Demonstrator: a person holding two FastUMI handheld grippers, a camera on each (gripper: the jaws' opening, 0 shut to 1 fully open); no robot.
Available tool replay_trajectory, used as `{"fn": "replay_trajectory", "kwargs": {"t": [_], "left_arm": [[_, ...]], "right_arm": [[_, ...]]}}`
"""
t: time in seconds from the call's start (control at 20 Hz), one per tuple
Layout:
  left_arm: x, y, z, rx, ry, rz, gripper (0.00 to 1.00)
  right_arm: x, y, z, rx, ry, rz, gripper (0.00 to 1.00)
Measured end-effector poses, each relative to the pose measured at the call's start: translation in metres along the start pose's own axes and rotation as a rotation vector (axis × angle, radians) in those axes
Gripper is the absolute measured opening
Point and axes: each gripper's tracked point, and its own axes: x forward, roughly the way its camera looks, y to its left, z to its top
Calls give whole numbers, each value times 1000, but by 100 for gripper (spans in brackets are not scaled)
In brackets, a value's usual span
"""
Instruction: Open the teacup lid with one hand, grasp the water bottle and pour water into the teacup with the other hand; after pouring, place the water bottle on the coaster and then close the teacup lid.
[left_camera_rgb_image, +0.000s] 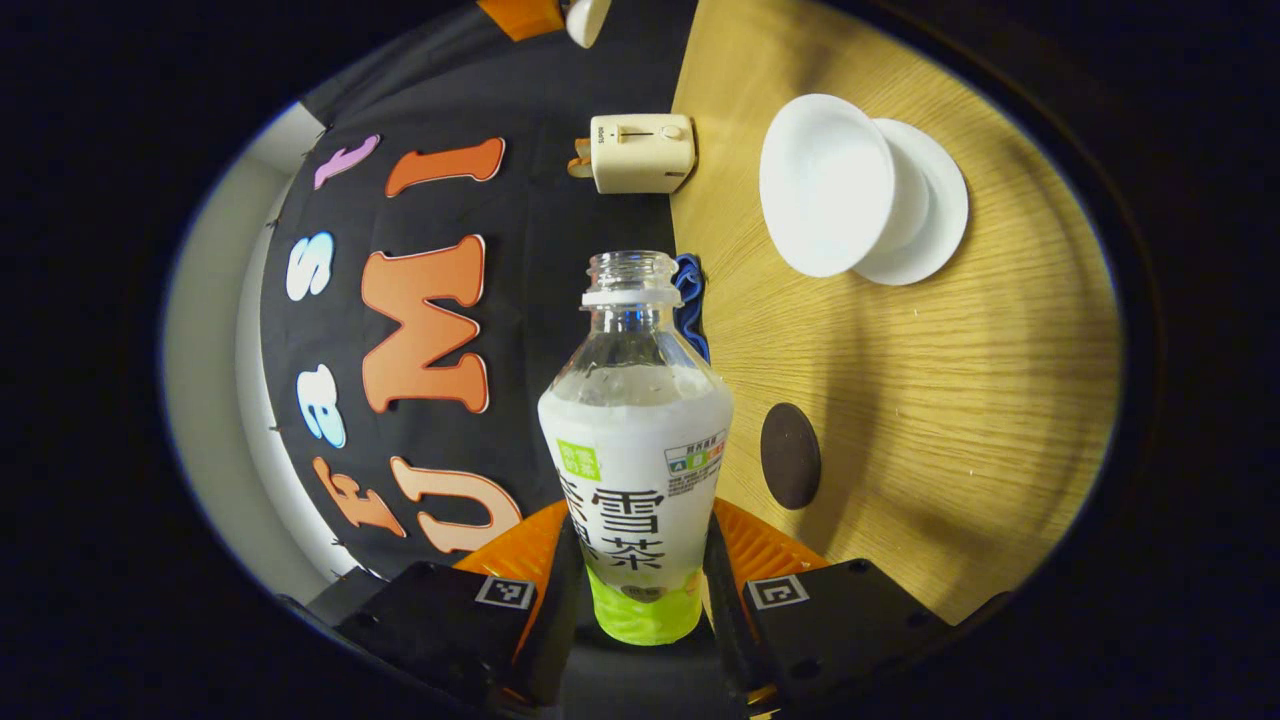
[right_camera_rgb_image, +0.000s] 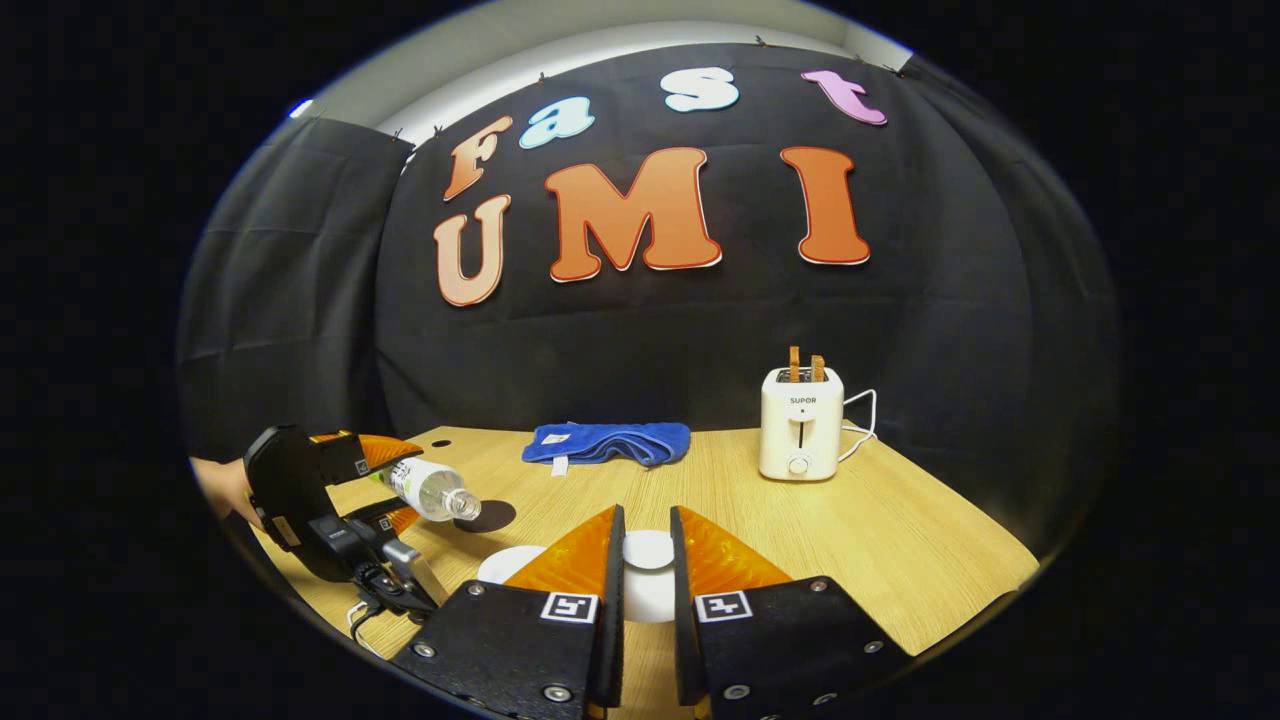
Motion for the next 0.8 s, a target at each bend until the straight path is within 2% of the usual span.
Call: {"fn": "replay_trajectory", "kwargs": {"t": [0.25,0.8], "left_arm": [[-4,7,5,121,-20,29,63],[-5,16,10,219,-38,56,63]], "right_arm": [[-1,2,-3,-7,4,7,21],[-4,2,-5,-9,5,17,21]]}}
